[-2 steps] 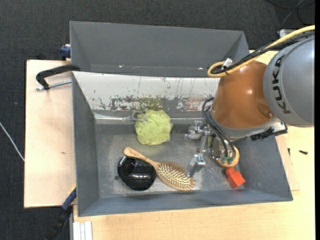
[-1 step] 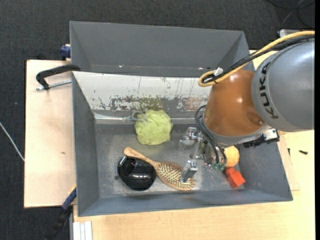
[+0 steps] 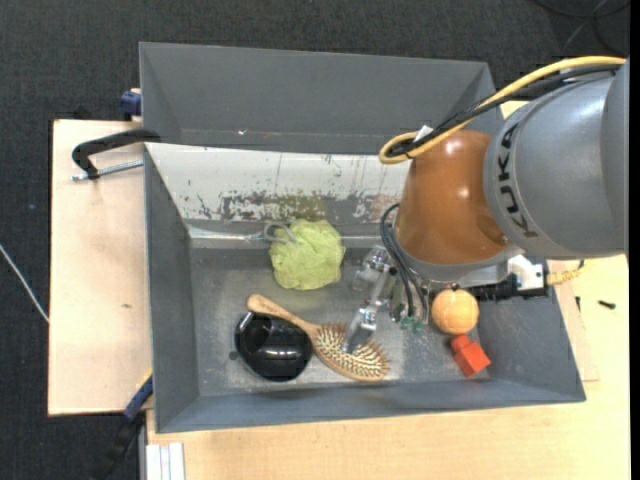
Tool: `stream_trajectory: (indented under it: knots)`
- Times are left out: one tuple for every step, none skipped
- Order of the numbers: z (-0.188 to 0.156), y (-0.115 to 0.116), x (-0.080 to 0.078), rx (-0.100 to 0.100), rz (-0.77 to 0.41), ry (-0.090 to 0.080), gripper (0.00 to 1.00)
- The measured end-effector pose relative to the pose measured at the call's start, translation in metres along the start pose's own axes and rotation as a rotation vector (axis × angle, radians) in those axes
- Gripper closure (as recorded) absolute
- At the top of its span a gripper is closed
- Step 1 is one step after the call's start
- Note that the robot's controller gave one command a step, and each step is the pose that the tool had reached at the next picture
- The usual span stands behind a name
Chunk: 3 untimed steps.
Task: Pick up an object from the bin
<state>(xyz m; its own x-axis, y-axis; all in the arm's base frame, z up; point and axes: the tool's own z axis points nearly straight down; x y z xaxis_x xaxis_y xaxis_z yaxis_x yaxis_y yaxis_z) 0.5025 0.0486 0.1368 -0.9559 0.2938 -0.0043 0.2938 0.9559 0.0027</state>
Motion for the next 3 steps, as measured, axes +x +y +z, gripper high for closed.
stream_trajectory:
  knots:
    - [0.054,-0.015,0.002,-0.002,-0.031,-0.002,0.0]
    - [0.074,-0.016,-0.003,-0.008,0.002,0.007,1.0]
    - [0.073,-0.016,-0.002,-0.008,0.008,0.006,1.0]
